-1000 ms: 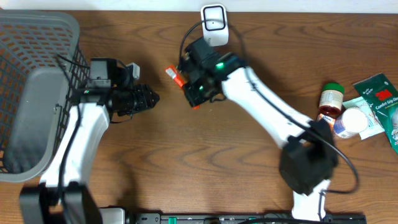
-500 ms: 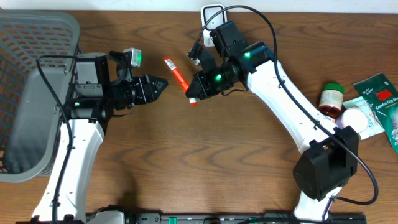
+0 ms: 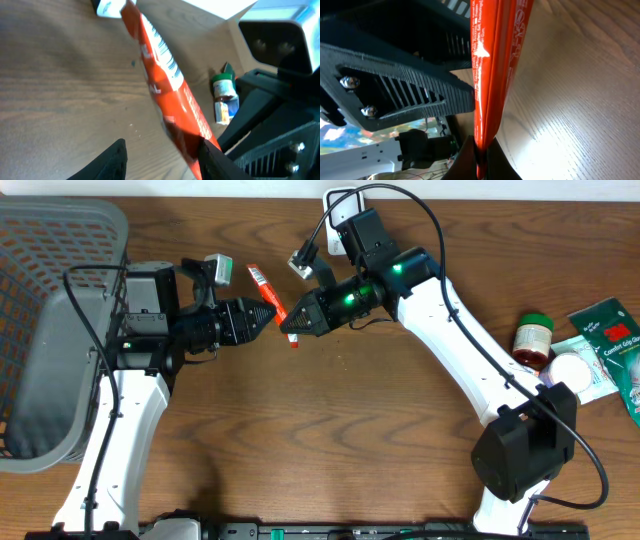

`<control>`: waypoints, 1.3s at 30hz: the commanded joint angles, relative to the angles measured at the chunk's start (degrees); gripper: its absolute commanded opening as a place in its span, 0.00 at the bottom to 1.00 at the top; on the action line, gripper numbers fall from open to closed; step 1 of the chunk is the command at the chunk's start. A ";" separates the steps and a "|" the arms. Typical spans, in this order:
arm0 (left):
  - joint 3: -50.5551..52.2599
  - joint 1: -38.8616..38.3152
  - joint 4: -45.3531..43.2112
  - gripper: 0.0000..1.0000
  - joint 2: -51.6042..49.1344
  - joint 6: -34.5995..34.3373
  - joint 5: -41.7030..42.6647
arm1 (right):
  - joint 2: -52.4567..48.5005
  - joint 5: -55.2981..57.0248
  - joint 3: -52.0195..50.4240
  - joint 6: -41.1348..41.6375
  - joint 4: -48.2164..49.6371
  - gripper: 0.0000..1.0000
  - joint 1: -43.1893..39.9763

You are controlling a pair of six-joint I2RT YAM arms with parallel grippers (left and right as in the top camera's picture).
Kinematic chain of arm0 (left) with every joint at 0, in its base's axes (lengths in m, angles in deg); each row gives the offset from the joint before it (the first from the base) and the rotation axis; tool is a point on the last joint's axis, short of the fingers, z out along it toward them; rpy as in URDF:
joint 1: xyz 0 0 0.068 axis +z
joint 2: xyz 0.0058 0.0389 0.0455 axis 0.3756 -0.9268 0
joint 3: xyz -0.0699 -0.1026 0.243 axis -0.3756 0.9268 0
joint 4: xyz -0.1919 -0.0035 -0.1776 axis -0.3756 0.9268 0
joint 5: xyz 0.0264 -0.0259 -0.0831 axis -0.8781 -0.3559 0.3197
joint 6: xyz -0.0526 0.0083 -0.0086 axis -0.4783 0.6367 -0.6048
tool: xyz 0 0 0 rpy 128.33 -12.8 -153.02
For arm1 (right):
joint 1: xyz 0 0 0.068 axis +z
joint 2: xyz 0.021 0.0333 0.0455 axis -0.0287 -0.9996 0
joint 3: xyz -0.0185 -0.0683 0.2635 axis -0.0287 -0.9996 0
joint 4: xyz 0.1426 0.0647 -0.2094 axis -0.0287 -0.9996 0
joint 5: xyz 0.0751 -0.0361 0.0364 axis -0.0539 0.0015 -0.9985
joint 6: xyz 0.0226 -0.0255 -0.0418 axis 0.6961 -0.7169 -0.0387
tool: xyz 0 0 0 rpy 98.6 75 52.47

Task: Scan the item barcode

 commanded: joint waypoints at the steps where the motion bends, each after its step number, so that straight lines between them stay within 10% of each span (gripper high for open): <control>1: 0.20 -0.13 -1.64 0.47 -0.33 -3.30 0.72 | 0.04 -4.11 0.07 -0.83 0.46 0.01 0.52; 25: 0.20 -0.11 -8.92 0.39 -0.33 -6.73 6.21 | 0.04 -5.40 0.07 4.35 10.43 0.01 0.63; 30: 0.20 -0.11 -9.92 0.19 -0.33 -6.73 6.19 | 0.04 -5.38 0.07 4.37 10.43 0.01 0.63; 39: 0.20 -0.11 -9.88 0.14 -0.33 -6.69 4.07 | 0.04 -5.38 0.07 4.37 10.45 0.01 -0.02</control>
